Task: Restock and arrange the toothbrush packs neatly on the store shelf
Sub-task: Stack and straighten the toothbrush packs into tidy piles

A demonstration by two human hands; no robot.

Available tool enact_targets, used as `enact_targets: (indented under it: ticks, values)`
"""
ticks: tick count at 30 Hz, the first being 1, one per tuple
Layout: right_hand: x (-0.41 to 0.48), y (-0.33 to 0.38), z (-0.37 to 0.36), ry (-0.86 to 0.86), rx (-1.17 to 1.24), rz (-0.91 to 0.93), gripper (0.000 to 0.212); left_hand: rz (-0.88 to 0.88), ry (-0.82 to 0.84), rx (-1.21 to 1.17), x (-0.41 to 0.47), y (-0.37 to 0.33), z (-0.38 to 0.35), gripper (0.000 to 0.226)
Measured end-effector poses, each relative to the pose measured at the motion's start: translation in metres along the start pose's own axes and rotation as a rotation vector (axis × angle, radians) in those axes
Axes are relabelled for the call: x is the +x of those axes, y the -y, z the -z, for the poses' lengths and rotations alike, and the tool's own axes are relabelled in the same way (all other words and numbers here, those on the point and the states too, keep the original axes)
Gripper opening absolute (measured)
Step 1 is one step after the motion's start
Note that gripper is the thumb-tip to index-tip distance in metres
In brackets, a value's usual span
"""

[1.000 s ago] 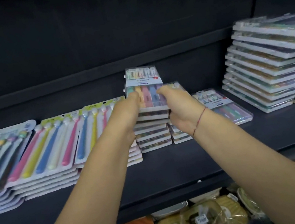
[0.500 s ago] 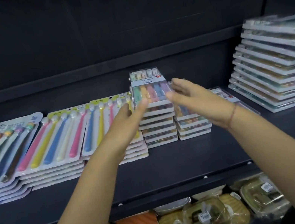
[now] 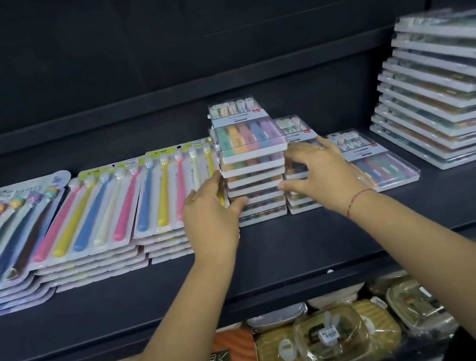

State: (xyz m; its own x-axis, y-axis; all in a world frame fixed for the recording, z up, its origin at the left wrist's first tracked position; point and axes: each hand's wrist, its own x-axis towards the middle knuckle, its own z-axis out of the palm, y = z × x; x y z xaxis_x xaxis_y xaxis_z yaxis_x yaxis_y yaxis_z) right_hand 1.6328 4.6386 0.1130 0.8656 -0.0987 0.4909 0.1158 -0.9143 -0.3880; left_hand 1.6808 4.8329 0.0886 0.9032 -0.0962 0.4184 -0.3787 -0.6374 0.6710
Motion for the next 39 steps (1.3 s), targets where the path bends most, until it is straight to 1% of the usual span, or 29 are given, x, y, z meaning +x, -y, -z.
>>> enact_targets:
  ticks: [6,8,10,11,14,17,24,26,29,30,32,35,39]
  values:
    - [-0.001,0.001,0.0,-0.013,0.007,-0.019,0.046,-0.002,0.001,-0.006,-0.001,0.0,-0.001,0.061]
    - [-0.001,0.002,0.002,-0.006,0.024,-0.044,0.051,-0.017,0.035,-0.049,-0.001,0.0,0.001,0.068]
    - [-0.001,0.003,0.004,-0.005,0.096,-0.073,0.055,-0.028,0.078,-0.121,-0.001,-0.002,0.007,0.078]
    - [-0.001,0.003,0.005,-0.004,0.152,-0.09,0.054,-0.02,0.096,-0.181,-0.001,-0.005,0.01,0.076]
    - [0.0,0.003,0.005,-0.038,0.261,-0.117,0.042,-0.002,0.099,-0.347,-0.001,-0.012,0.015,0.057]
    - [0.001,0.007,0.005,-0.06,0.321,-0.152,0.032,0.004,0.083,-0.39,0.0,-0.011,0.014,0.056]
    - [0.001,0.012,0.001,-0.103,0.355,-0.15,0.031,-0.009,0.08,-0.403,0.002,-0.014,0.019,0.046]
    - [0.001,0.013,0.002,-0.091,0.344,-0.155,0.036,-0.013,0.099,-0.397,0.003,-0.014,0.02,0.046]
    - [0.001,0.014,0.007,-0.038,0.355,-0.168,0.063,-0.019,0.121,-0.412,0.002,-0.017,0.022,0.059]
    - [0.001,0.015,0.009,-0.031,0.383,-0.172,0.068,-0.017,0.115,-0.418,0.001,-0.019,0.023,0.064]
    - [0.002,0.017,0.013,-0.032,0.469,-0.157,0.064,-0.039,0.091,-0.423,0.001,-0.021,0.023,0.066]
    - [0.004,0.019,0.015,-0.035,0.54,-0.14,0.053,-0.054,0.067,-0.413,-0.001,-0.024,0.018,0.057]
    - [0.005,0.017,0.014,-0.037,0.567,-0.152,0.051,-0.041,0.006,-0.382,-0.002,-0.024,0.014,0.05]
